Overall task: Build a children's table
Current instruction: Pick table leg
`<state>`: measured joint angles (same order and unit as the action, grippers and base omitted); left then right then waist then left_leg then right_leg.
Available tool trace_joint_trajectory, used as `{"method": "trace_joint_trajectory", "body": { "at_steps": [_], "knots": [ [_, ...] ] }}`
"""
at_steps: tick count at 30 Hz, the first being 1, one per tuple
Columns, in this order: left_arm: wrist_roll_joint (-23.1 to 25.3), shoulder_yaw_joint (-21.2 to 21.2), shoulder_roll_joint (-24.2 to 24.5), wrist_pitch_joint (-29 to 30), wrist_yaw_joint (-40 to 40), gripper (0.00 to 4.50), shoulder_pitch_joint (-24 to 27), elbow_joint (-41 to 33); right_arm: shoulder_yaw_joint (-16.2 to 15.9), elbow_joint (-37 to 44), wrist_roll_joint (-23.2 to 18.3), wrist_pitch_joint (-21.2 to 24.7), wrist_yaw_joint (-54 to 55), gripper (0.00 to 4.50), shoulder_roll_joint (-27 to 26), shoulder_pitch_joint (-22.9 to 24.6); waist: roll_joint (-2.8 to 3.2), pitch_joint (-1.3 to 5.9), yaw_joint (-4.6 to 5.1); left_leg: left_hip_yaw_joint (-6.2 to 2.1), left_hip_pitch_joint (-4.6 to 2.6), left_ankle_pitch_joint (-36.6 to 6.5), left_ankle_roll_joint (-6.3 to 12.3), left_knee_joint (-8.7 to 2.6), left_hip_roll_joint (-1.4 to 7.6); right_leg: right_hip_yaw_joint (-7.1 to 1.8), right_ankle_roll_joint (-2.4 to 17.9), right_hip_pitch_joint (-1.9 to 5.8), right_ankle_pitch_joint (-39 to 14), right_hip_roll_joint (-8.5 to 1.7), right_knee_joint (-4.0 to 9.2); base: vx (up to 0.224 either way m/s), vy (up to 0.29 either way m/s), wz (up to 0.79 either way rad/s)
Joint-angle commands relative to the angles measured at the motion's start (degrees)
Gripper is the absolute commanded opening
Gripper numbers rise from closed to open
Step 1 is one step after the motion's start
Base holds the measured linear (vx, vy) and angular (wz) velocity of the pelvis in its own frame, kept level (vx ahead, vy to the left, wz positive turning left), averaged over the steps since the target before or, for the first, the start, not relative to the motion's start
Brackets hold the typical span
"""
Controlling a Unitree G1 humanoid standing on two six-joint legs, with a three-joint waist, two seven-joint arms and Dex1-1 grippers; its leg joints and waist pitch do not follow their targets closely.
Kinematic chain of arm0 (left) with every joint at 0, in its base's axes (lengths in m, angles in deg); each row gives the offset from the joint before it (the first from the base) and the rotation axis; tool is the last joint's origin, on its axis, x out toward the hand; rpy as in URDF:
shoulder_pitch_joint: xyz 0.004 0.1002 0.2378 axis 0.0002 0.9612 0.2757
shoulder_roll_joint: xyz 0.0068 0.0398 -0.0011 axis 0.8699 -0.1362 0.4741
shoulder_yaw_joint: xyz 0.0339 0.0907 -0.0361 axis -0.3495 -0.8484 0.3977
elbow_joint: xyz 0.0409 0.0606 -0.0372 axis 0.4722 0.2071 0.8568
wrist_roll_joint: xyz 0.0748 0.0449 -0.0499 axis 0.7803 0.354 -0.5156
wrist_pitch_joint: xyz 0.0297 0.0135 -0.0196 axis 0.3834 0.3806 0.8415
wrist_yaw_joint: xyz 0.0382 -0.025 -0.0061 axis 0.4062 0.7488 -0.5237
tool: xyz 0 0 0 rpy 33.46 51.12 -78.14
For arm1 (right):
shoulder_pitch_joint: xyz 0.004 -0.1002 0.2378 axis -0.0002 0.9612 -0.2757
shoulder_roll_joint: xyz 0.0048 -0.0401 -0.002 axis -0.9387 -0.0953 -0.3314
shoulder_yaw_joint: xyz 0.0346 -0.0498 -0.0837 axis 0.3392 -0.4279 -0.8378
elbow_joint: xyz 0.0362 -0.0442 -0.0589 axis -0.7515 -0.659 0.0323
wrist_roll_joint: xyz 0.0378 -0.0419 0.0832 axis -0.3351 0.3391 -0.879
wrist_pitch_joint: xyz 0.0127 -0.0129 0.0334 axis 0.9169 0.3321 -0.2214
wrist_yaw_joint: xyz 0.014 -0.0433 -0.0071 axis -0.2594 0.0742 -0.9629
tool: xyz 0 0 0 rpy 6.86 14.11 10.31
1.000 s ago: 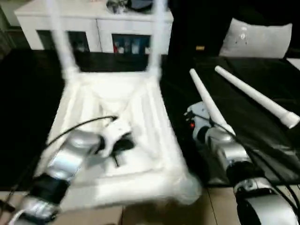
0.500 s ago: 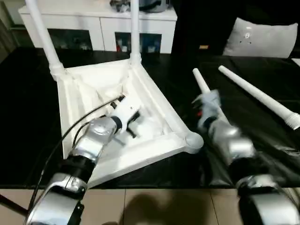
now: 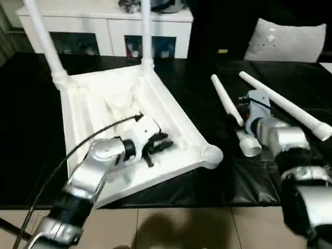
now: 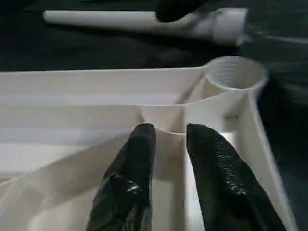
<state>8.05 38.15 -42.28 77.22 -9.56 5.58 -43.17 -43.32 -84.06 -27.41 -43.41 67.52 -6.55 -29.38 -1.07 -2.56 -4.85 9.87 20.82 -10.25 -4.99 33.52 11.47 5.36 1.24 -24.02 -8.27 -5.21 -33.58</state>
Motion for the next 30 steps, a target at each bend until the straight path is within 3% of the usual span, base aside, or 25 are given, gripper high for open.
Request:
{"method": "trace_joint_trajectory", "body": {
  "at_steps": [1, 4, 11, 19, 26, 30],
  "knots": [
    [-0.6, -0.3, 0.1, 0.6, 0.2, 1.6, -0.4, -1.2, 0.0, -2.3, 0.9, 1.7, -0.7, 4.12, 0.4, -1.1, 0.0, 3.56, 0.17, 0.24, -0.5, -13.7, 0.35, -3.74, 1.14, -2.48, 10.1, 3.35, -16.4, -2.71, 3.33, 0.0, 0.0, 0.0],
    [-1.0, -0.5, 0.4, 1.7, -0.2, 1.87, -0.1, -2.3, -0.2, -4.8, 1.0, 2.3, -1.2, 3.69, 0.6, -2.0, -0.33, 3.75, 0.19, 0.18, -0.38, -12.9, 0.11, -3.67, 1.19, -2.49, 9.8, 3.43, -15.7, -2.71, 3.1, 0.0, 0.0, 0.0],
    [-1.0, -0.7, 0.9, 4.5, 0.2, 2.36, 0.4, -5.2, -1.0, -10.1, 1.4, 4.2, -3.3, 3.04, 1.6, -4.2, -0.13, 3.6, 0.2, 0.13, -0.39, -14.1, -0.01, -3.55, 1.15, -2.38, 9.3, 3.2, -18.5, -2.73, 3.23, 0.0, 0.0, 0.0],
    [-0.9, -1.4, 0.9, 4.8, -0.7, 2.99, 0.2, -5.5, -1.1, -13.1, 2.1, 5.4, -4.9, 2.34, 2.2, -5.1, -0.48, 3.63, 0.21, 0.17, -0.23, -14.1, 0.05, -3.47, 1.11, -2.38, 9.4, 3.25, -17.8, -2.61, 3.12, 0.0, 0.0, 0.0],
    [-0.4, -1.8, 0.8, 4.8, -1.0, 3.13, 0.3, -5.5, -1.9, -14.3, 2.5, 5.5, -6.4, 1.87, 2.4, -5.1, -0.45, 3.58, 0.17, 0.19, -0.26, -14.0, 0.21, -3.45, 1.16, -2.34, 9.5, 3.18, -18.2, -2.64, 3.19, 0.0, 0.0, 0.0],
    [-0.5, -2.2, 0.3, 5.1, -1.1, 3.13, 0.3, -5.1, -1.8, -14.6, 2.7, 5.3, -6.9, 1.86, 2.3, -4.9, -0.45, 3.59, 0.2, 0.15, -0.29, -14.6, 0.01, -3.44, 1.16, -2.34, 9.0, 3.14, -19.7, -2.68, 3.34, 0.0, 0.0, 0.0]
  ]
}}
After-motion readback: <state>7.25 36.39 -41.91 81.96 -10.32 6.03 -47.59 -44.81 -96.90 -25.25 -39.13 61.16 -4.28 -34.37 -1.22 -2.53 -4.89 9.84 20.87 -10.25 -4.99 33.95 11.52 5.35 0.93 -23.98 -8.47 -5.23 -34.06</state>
